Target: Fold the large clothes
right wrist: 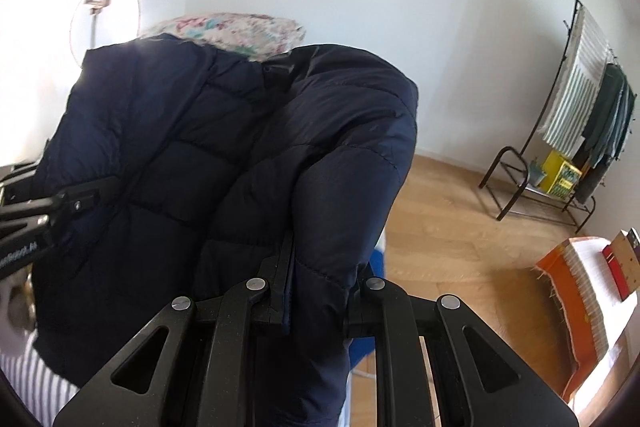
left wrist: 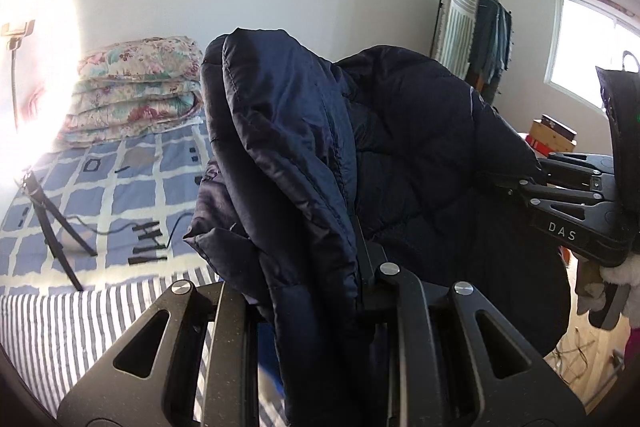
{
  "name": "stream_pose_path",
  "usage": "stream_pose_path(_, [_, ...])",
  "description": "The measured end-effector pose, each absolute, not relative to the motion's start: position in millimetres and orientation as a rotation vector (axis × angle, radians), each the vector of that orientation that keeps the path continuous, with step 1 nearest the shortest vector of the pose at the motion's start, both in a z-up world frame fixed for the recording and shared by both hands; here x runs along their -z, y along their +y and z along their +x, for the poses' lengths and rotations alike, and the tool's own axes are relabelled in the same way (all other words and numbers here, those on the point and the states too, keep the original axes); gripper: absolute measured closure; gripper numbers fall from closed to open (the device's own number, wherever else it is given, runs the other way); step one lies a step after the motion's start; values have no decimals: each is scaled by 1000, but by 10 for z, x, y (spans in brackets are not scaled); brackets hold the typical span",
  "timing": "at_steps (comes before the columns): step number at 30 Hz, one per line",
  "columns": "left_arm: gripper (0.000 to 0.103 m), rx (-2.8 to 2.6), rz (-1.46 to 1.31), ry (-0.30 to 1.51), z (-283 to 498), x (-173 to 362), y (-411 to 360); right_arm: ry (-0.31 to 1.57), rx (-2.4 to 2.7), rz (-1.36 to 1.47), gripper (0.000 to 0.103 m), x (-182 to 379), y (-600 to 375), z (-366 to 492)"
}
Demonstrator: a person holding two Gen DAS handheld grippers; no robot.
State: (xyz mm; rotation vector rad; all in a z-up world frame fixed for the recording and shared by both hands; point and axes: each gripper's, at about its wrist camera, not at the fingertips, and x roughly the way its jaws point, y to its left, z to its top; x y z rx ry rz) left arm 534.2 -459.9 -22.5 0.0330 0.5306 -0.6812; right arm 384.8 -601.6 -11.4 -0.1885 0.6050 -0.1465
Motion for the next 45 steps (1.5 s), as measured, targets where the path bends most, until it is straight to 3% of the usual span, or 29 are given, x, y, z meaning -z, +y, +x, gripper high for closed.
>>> stream_pose_path(6, [83,618,45,543,5730,445,-4817,603,164,-172,89,342,-6069,4152])
stream_pose_path(13, [82,547,10,678,6162,950,-4835,684,227,-155,86,785,-6178,4475])
stream_pose_path(15, [77,547,2,686,6181,995,-4826,702,233,-119,80,807,-6298,4509])
stream_pose_path(17, [60,545,8,685,6195,1005,-4834,727,249,-105,74,826,-6382,4521])
stream_pose_path(19, [51,540,6,717,6247,1046,-4852,749,310,-100,61,864,-6495,4510])
stream_pose_path(20, [42,533,-1,736,6265,1070,-4847,759,334,-85,61,870,-6567,4544])
stream_pose_path(26, [18,463,-19,736,6284,1120,-4754,770,379,-58,60,898,-6740,4461])
stream_pose_path(36, [18,406,41,694,6093,960,-4498,732,368,-11,58,733,-6897,4352])
stream_pose_path(45, [18,474,33,622,5387,298,-4122,670,323,-41,58,213,-6496,3919])
